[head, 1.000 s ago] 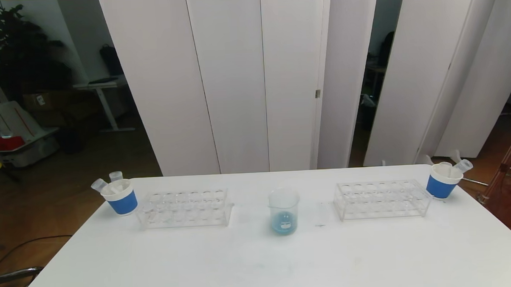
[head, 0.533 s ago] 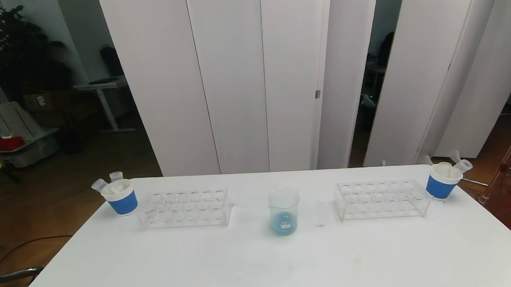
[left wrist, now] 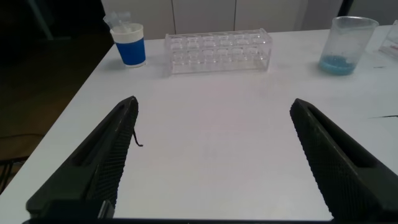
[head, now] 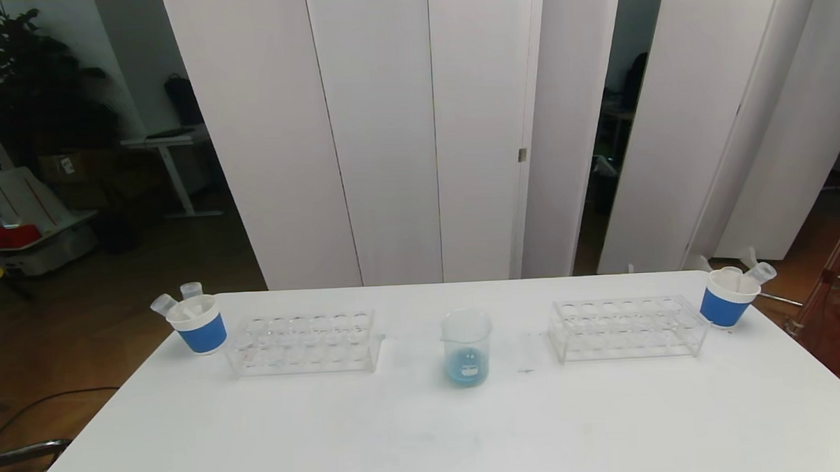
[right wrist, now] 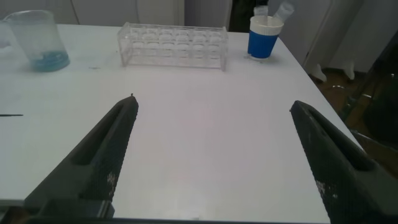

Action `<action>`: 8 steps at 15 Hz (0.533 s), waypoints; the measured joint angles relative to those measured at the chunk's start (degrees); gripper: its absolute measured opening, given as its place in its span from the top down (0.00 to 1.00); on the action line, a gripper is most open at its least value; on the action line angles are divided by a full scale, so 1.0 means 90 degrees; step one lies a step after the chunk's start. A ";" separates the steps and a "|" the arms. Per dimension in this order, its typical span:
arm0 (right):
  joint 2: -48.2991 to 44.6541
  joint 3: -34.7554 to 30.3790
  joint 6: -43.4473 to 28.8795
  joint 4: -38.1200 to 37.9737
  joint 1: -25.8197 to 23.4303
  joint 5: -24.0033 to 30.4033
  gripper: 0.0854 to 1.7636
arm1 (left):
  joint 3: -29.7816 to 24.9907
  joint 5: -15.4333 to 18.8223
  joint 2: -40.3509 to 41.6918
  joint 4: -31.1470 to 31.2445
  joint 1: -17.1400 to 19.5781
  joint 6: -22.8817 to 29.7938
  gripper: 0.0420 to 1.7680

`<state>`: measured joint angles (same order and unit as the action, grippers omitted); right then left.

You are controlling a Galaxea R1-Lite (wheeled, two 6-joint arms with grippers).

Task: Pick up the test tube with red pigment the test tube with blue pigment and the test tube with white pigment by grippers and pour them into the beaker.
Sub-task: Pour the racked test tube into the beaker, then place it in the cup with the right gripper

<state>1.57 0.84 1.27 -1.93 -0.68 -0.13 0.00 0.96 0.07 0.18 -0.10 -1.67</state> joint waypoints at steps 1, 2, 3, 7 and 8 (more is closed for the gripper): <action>-0.0070 -0.0008 0.0000 0.0062 0.0005 0.0018 0.01 | 0.0000 0.0000 0.0000 0.0000 0.0000 0.0000 0.01; -0.0123 -0.0035 -0.0037 0.0191 0.0005 0.0030 0.01 | 0.0000 0.0000 0.0000 0.0000 0.0000 0.0000 0.01; -0.0150 -0.0060 -0.0072 0.0263 0.0009 0.0045 0.01 | 0.0000 0.0000 0.0000 0.0000 0.0000 0.0003 0.01; -0.0183 -0.0091 -0.0096 0.0263 0.0007 0.0045 0.01 | 0.0000 0.0000 0.0000 0.0000 0.0000 0.0003 0.01; -0.0183 -0.0093 -0.0099 0.0248 0.0007 0.0038 0.01 | 0.0000 0.0000 0.0000 0.0000 0.0000 0.0003 0.01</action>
